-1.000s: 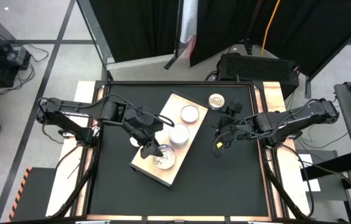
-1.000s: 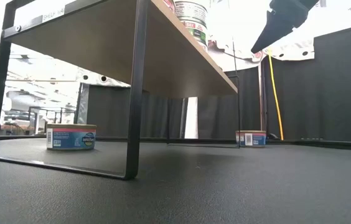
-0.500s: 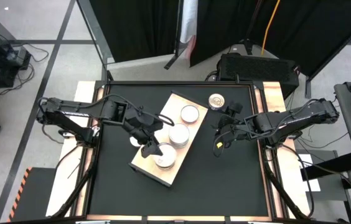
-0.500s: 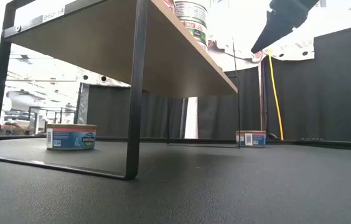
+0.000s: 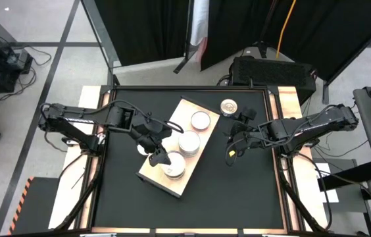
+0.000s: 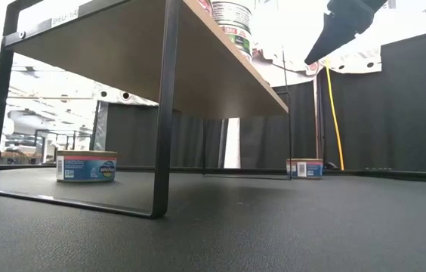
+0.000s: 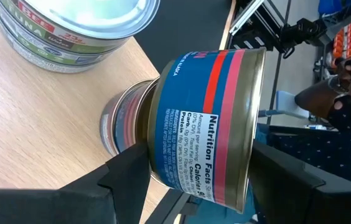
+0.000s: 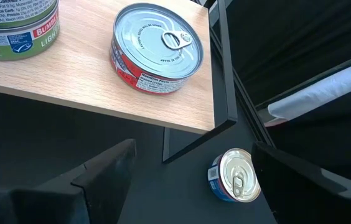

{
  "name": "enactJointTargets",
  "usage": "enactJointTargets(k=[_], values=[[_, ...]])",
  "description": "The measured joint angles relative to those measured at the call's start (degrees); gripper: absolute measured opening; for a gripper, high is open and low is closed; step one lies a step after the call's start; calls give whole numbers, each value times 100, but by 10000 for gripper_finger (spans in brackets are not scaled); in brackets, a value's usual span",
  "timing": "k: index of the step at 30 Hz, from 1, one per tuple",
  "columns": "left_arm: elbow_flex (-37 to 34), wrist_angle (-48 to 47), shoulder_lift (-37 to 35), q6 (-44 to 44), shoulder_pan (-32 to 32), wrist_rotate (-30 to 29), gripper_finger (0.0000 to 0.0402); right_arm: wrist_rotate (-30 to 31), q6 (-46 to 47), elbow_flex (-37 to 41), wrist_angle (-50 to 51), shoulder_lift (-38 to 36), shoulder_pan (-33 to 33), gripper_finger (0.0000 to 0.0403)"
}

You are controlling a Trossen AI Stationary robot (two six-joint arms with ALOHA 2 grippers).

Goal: Stack canned seafood by type on shelf
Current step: Stack the blue tuna can on top of the other blue tuna cans on the shelf

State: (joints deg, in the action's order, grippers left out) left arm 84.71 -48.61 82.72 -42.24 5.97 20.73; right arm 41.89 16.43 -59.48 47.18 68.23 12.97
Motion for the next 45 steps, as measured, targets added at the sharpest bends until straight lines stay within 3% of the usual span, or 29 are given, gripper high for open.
enactJointTargets(k=[6,16,23,26,30,35,38,42,45], values=[[0,-1,-7,-85,-1,-6,253,0,0,0,0,-1,-2,313],[0,-6,-9,-205,5,68,298,0,0,0,0,1,0,313],[0,-147,-56,-206,-54,118,300,0,-11,0,0,2,-2,313],[0,-398,-223,-135,-104,-126,300,0,-15,0,25,2,-2,313],[0,-881,-683,378,-1,-1145,300,45,230,0,305,1,-3,313],[-76,-1117,-1201,1248,505,-3790,299,425,801,0,714,-1,-201,313],[-249,-1222,-1337,1741,716,-4952,299,422,650,0,704,-7,-387,313],[-597,-1606,-1513,1834,696,-6158,299,317,393,0,682,-120,-859,313],[-942,-1736,-1761,1589,565,-6547,299,150,392,0,708,-248,-1174,313]])
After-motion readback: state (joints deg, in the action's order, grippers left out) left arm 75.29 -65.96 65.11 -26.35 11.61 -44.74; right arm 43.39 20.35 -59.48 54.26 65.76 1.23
